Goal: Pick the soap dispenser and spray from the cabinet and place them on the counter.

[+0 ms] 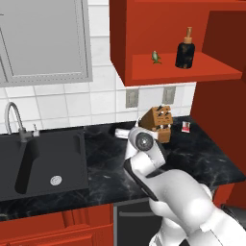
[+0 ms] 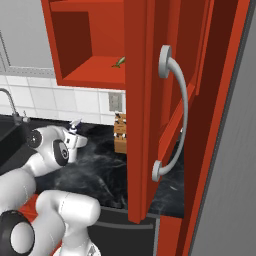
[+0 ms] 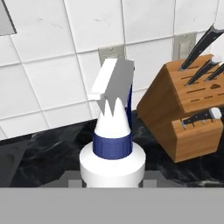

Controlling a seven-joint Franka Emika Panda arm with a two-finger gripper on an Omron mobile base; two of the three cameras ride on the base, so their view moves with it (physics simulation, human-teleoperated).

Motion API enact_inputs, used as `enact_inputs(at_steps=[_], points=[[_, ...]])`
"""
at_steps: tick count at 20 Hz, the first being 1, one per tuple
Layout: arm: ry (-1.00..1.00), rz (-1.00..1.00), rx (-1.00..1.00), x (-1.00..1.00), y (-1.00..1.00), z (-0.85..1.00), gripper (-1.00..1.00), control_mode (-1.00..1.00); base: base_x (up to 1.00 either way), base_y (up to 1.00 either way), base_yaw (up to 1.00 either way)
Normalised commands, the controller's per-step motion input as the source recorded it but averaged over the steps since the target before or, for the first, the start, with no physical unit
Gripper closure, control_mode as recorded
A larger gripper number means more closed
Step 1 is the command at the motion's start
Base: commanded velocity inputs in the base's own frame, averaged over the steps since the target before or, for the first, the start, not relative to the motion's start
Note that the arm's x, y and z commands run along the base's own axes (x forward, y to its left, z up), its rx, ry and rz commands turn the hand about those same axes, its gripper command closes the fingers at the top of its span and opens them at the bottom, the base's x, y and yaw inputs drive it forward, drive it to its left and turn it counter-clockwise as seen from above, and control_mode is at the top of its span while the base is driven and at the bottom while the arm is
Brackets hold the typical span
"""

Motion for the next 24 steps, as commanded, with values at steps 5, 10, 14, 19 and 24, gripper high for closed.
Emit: enact_inputs(at_steps=[5,10,14,19,24], points=[[0.00,-0.02,0.00,0.08,0.00,-0.28,1.00,-1.00,0.00,0.00,0.00],[0.00,-0.02,0.00,0.09,0.00,-0.27,1.00,-1.00,0.00,0.00,0.00],[0.00,-0.02,0.00,0.10,0.00,-0.28,1.00,-1.00,0.00,0.00,0.00],[0.00,-0.02,0.00,0.10,0.00,-0.28,1.00,-1.00,0.00,0.00,0.00],[0.00,-0.02,0.00,0.09,0.02,-0.28,1.00,-1.00,0.00,0.00,0.00]])
